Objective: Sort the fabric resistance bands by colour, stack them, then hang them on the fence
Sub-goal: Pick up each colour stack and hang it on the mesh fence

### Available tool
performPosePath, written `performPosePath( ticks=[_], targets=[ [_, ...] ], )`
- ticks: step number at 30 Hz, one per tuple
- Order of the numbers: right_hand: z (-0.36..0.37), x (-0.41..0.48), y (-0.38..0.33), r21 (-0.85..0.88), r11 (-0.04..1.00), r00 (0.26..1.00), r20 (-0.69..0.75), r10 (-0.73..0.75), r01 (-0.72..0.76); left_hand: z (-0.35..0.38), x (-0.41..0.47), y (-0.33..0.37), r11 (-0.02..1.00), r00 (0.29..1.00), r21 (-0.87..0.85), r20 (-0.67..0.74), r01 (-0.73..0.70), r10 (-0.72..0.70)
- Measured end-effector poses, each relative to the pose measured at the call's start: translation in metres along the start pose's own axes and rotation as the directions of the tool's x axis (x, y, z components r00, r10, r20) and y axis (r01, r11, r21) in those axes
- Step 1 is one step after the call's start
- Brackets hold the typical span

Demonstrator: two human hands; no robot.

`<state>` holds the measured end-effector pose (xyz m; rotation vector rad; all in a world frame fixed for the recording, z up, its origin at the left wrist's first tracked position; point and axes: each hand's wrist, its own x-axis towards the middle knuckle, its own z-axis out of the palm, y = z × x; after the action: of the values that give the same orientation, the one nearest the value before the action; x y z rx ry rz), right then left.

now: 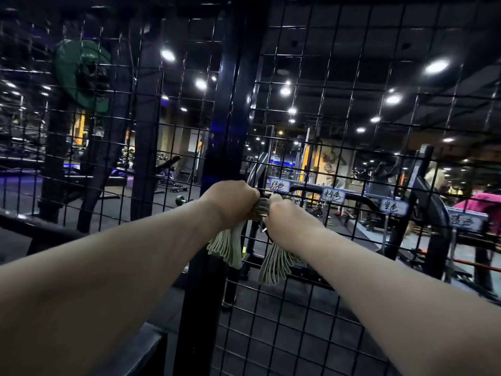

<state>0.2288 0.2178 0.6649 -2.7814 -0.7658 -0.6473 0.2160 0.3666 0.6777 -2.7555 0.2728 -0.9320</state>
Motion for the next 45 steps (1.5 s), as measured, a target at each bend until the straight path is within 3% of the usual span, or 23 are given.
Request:
performPosePath(
  ticks=[15, 21, 34, 40, 45],
  targets=[
    [0.026, -0.005, 0.003, 0.073, 0.995, 0.997, -0.043, 0.066, -0.063, 0.023, 0.001, 0.014, 0.998, 0.994, 0.010, -0.094, 0.064, -0.063],
    [0.031, -0.009, 0.001, 0.089, 0.994, 0.997, -0.050, 0.066, -0.061, 0.038, -0.002, 0.011, 0.985, 0.990, -0.160, -0.112, 0.070, -0.089],
    [0.017, -0.014, -0.008, 0.120, 0.983, 0.990, 0.007, 0.139, -0.139, 0.041, -0.010, 0.016, 0.846, 0.988, -0.515, 0.015, 0.137, -0.152],
    [0.015, -0.017, -0.007, 0.215, 0.948, 0.969, 0.119, 0.214, -0.236, 0.041, -0.010, 0.020, 0.822, 0.979, -0.531, 0.116, 0.204, -0.168],
    [0.022, -0.015, 0.003, 0.393, 0.898, 0.976, 0.161, 0.146, -0.200, 0.045, -0.006, 0.020, 0.852, 0.981, -0.489, 0.135, 0.189, -0.140]
  ],
)
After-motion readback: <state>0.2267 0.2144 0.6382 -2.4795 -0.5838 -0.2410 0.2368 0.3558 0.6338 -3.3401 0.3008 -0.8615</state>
